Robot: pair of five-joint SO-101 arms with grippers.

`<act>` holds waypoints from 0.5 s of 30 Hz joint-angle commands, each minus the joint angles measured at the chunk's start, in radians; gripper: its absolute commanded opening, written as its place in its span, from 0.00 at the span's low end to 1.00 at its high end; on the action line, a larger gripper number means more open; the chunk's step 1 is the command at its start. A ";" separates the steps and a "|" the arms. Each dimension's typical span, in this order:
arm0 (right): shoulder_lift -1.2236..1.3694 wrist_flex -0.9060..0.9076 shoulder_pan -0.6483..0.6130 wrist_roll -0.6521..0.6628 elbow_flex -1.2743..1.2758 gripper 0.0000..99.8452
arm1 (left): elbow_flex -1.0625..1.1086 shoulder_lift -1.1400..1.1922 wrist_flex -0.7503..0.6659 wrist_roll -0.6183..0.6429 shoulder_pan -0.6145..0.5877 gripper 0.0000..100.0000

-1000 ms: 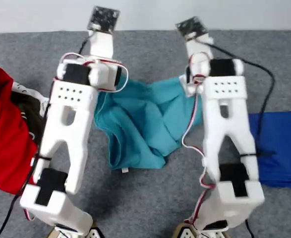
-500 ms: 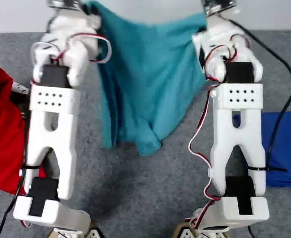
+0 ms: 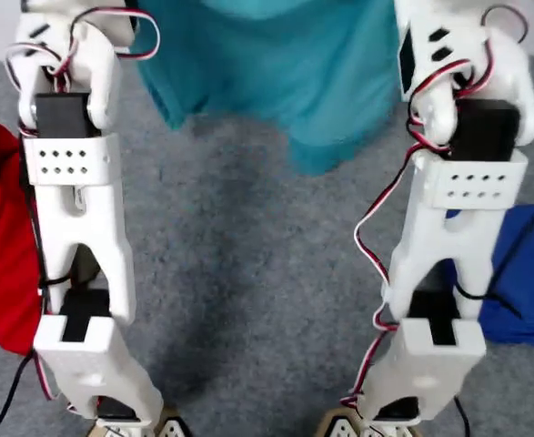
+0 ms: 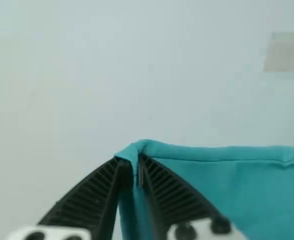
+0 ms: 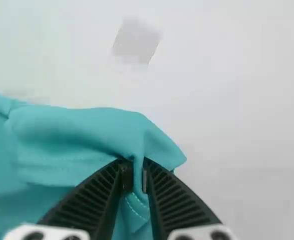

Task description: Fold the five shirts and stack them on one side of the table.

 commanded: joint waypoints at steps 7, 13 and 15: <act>0.062 0.654 0.019 0.008 -0.057 0.01 | -0.053 0.003 0.598 0.006 0.005 0.01; -0.082 0.662 0.047 0.009 0.158 0.01 | -0.061 -0.006 0.844 0.005 0.032 0.01; -0.183 0.662 0.045 0.011 0.308 0.01 | -0.067 -0.006 0.914 0.005 0.049 0.01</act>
